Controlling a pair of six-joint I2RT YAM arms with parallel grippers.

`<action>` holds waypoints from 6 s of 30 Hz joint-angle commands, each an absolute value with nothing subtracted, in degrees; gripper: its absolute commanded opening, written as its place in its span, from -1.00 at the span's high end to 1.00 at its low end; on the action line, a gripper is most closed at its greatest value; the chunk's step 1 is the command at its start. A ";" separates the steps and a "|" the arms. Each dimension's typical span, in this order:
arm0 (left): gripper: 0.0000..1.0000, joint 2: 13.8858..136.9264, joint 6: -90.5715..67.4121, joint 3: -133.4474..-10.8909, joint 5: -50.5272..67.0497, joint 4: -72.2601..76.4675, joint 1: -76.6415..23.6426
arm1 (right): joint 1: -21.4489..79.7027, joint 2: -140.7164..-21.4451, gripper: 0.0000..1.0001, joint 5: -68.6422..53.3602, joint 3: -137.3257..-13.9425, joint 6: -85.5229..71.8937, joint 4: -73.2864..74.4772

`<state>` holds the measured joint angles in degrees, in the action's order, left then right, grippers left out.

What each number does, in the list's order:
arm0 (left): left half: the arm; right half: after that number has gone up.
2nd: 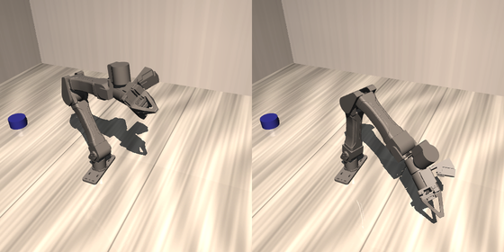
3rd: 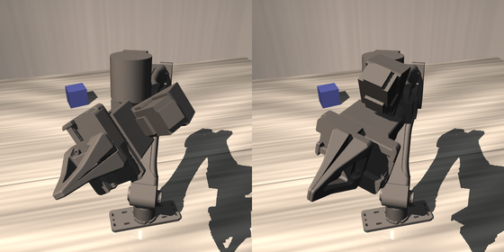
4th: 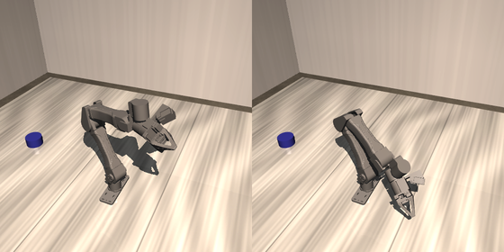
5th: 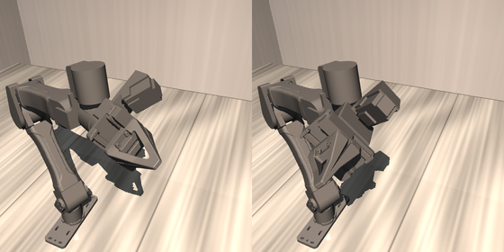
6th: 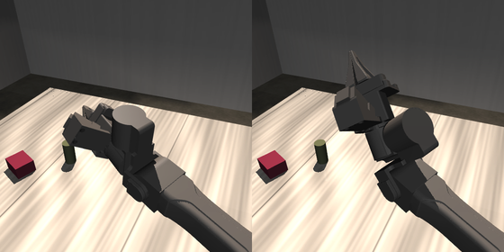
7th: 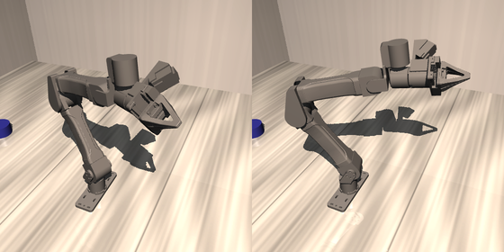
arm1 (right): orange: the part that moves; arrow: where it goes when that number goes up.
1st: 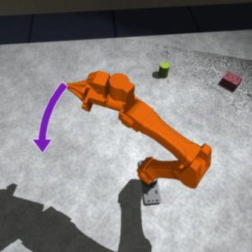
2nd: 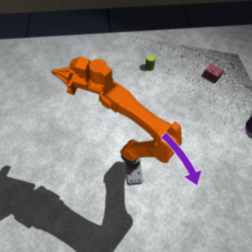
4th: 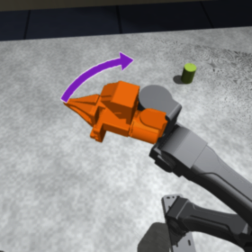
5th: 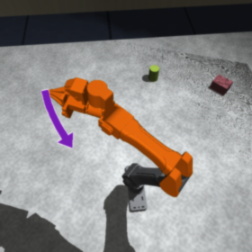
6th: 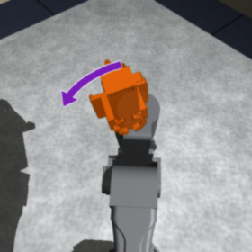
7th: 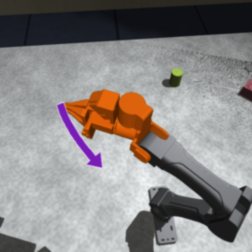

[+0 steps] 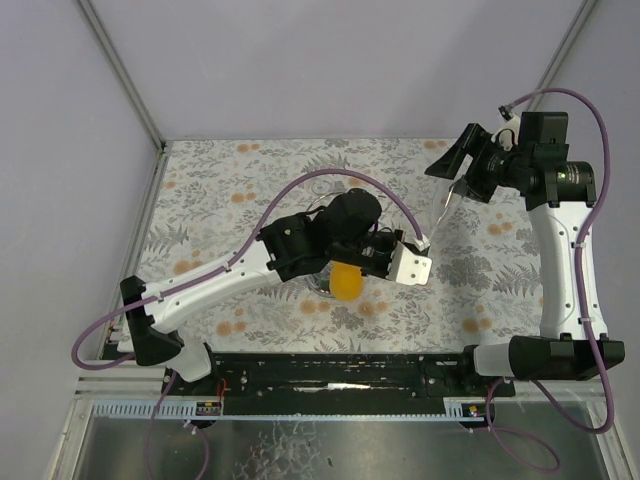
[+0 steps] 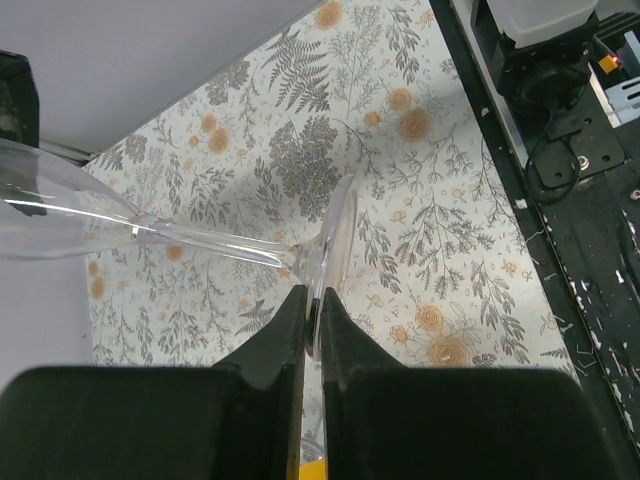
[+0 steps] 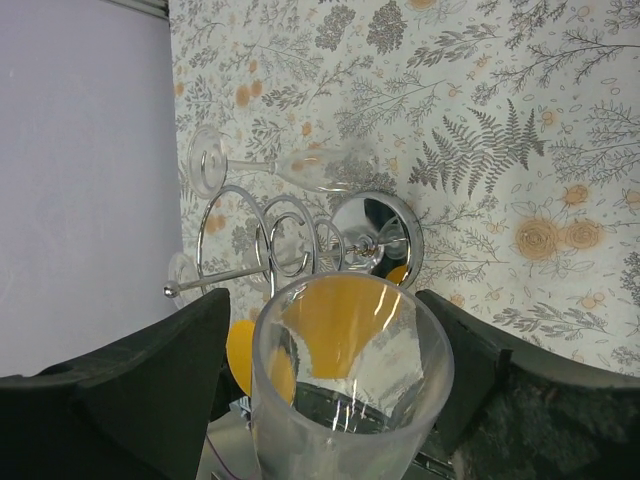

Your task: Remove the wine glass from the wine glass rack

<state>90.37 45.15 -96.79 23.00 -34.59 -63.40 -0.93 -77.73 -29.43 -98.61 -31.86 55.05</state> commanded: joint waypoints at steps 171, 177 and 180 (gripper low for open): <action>-0.81 95.02 -42.95 -90.39 45.14 -12.88 -9.97 | 15.21 -64.60 -0.74 17.92 -88.40 -17.17 28.64; -0.74 97.08 -47.26 -88.01 46.07 -10.34 -8.91 | 15.21 -62.15 -0.73 18.41 -88.71 -16.49 31.11; -0.70 97.62 -49.17 -86.78 47.01 -9.02 -8.71 | 15.22 -61.47 -0.72 18.24 -88.55 -17.06 31.87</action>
